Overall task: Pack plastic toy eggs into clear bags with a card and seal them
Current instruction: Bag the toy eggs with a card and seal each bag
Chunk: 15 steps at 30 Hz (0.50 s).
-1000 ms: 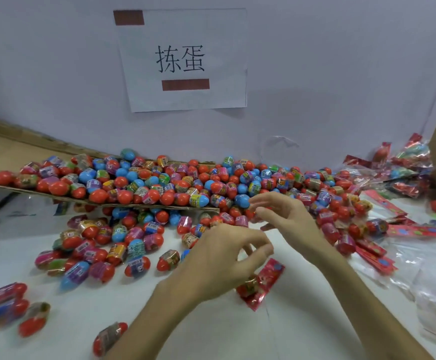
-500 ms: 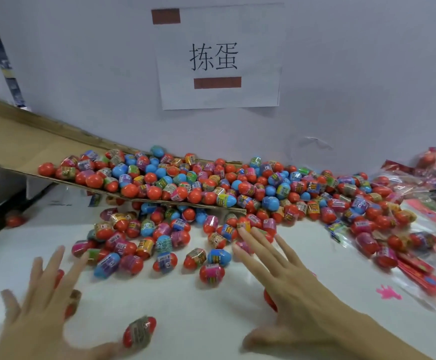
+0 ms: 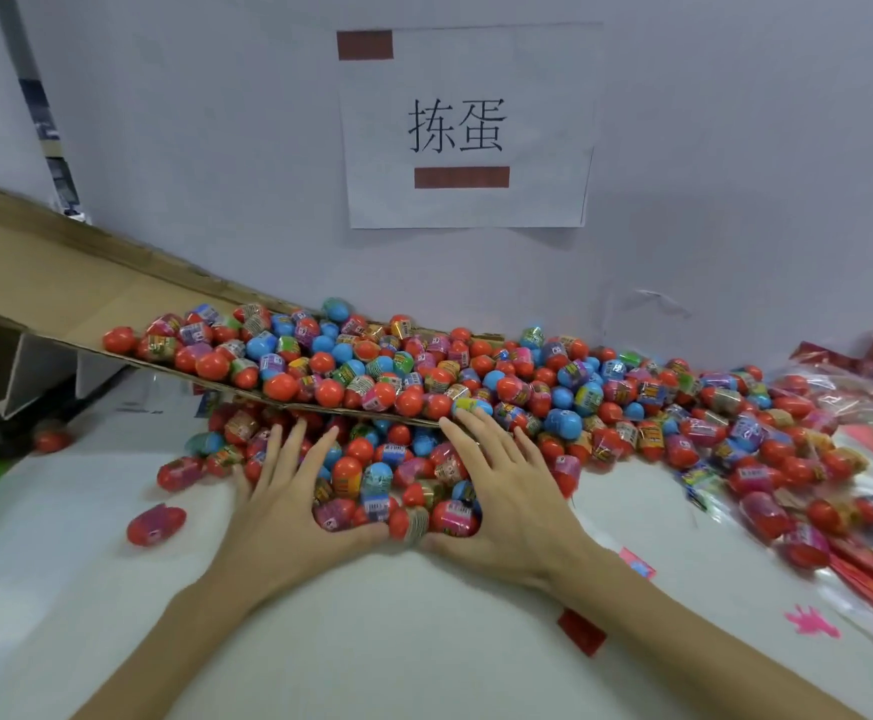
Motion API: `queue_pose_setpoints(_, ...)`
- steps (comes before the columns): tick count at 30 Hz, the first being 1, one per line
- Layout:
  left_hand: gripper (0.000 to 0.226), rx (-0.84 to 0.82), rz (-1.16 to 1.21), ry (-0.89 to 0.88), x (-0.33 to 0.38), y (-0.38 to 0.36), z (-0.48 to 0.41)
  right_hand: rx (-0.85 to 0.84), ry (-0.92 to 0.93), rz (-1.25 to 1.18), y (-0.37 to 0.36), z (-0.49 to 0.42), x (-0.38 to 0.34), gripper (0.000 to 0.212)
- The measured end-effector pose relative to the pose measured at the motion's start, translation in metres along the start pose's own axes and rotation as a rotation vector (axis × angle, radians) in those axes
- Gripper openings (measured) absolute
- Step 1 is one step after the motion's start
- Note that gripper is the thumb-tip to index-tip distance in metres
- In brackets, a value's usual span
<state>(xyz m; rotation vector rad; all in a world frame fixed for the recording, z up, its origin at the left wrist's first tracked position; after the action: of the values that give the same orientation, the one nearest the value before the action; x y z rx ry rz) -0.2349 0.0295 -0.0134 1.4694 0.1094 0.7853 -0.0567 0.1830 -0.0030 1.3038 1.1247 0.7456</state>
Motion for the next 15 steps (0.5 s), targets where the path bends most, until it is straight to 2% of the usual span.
queue_pose_setpoints(5, 0.126, 0.090, -0.112, -0.022, -0.001, 0.000, -0.003, 0.090, -0.016, -0.001, -0.003, -0.001, -0.003, 0.102)
queue_pose_setpoints(12, 0.108, -0.032, -0.019, -0.210, 0.018, 0.010, -0.026, -0.055, 0.057, 0.053, 0.001, -0.017, 0.000, 0.095)
queue_pose_setpoints(15, 0.099, -0.003, 0.018, -0.272, 0.029, 0.006, -0.031, -0.074, 0.090, 0.044, 0.003, -0.022, 0.002, 0.087)
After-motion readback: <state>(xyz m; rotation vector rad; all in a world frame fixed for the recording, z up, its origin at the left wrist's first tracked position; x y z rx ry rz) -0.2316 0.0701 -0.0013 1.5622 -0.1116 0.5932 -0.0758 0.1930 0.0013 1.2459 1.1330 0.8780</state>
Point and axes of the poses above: each hand's wrist, its own z-axis away from the middle knuckle, its own y-axis out of the back of the hand, x = y × z, the point moved 5 cm from there along -z, towards the middle knuckle, and after that the axes turned 14 degrees about -x, right-handed, at the moved point
